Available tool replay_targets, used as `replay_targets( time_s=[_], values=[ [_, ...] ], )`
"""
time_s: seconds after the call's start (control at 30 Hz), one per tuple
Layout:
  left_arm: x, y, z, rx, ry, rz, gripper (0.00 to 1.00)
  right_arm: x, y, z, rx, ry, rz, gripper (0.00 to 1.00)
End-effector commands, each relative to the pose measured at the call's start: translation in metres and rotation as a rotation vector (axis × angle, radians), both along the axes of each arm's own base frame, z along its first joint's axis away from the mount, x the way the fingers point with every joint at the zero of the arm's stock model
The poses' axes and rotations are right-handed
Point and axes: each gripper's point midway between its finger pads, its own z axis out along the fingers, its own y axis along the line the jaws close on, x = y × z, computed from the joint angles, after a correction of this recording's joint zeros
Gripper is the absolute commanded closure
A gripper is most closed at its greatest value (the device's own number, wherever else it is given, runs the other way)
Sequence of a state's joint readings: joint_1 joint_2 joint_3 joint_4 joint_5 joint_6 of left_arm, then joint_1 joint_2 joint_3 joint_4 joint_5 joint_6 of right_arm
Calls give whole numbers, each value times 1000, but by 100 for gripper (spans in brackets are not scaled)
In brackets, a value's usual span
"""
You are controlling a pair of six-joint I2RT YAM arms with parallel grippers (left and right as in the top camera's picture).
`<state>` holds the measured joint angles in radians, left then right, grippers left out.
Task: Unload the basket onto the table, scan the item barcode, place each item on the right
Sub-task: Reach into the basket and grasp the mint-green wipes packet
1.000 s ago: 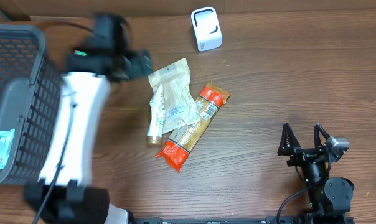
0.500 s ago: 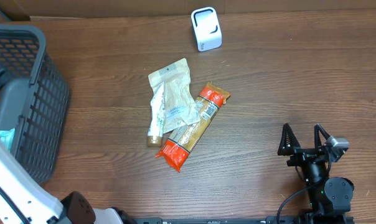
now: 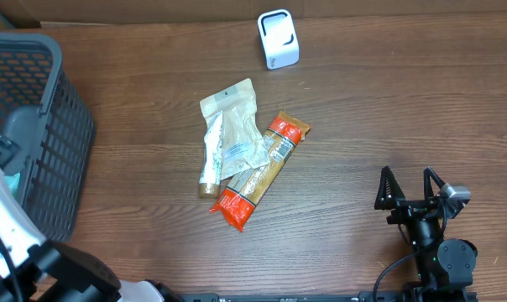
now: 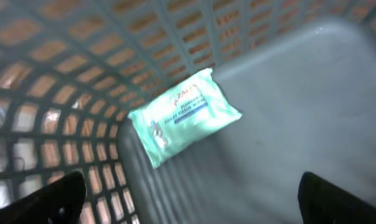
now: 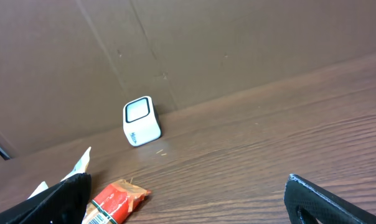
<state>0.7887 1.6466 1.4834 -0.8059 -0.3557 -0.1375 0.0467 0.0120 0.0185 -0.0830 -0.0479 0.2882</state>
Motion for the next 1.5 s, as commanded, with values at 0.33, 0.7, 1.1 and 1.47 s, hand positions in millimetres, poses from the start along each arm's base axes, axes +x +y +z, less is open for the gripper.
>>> replay_targets(
  time_s=[0.33, 0.7, 1.1, 1.47],
  values=[
    [3, 27, -127, -49, 381, -316, 0, 0, 1, -2, 2, -1, 6, 0],
    [-2, 37, -166, -110, 332, -215, 0, 0, 1, -2, 2, -1, 6, 0],
    [-24, 46, -176, -195, 258, -203, 0, 0, 1, -2, 2, -1, 6, 0],
    [-36, 38, -217, -302, 292, -226, 0, 0, 1, -2, 2, -1, 6, 0]
  ],
)
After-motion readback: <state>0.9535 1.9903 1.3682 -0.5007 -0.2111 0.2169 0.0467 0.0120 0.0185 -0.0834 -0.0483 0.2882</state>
